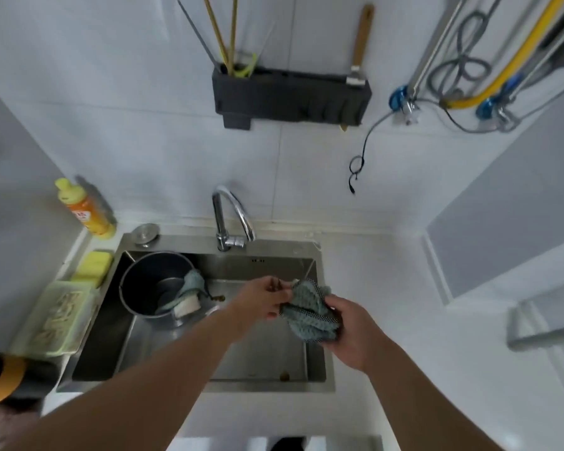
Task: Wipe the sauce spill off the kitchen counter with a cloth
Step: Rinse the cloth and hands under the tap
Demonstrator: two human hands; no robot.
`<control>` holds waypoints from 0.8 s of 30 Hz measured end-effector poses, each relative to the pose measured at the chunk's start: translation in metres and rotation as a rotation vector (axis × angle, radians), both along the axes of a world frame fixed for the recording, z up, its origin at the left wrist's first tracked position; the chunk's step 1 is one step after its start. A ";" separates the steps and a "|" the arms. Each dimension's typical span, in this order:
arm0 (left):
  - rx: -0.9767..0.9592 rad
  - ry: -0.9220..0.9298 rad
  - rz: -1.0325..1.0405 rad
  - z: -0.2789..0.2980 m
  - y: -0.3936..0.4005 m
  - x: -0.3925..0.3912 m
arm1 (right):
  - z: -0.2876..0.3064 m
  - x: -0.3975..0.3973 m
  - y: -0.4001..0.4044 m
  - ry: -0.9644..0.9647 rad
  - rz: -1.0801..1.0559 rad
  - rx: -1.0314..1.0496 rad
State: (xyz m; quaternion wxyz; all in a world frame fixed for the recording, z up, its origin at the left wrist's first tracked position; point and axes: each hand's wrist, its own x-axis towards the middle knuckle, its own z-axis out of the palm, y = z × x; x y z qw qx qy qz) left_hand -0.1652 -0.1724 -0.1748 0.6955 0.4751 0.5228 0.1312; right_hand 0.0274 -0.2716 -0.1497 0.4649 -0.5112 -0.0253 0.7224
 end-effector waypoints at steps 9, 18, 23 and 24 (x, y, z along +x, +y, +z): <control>-0.048 0.064 0.363 0.012 0.008 -0.001 | -0.011 0.016 0.074 -0.321 0.317 -0.044; -0.241 0.037 0.624 -0.011 0.078 -0.023 | -0.029 -0.021 0.125 -0.648 0.510 -0.137; -0.150 0.062 0.563 -0.037 0.153 -0.013 | -0.046 -0.043 0.138 -0.570 0.465 -0.274; -0.139 0.093 0.532 -0.039 0.163 -0.011 | -0.050 -0.047 0.143 -0.558 0.446 -0.301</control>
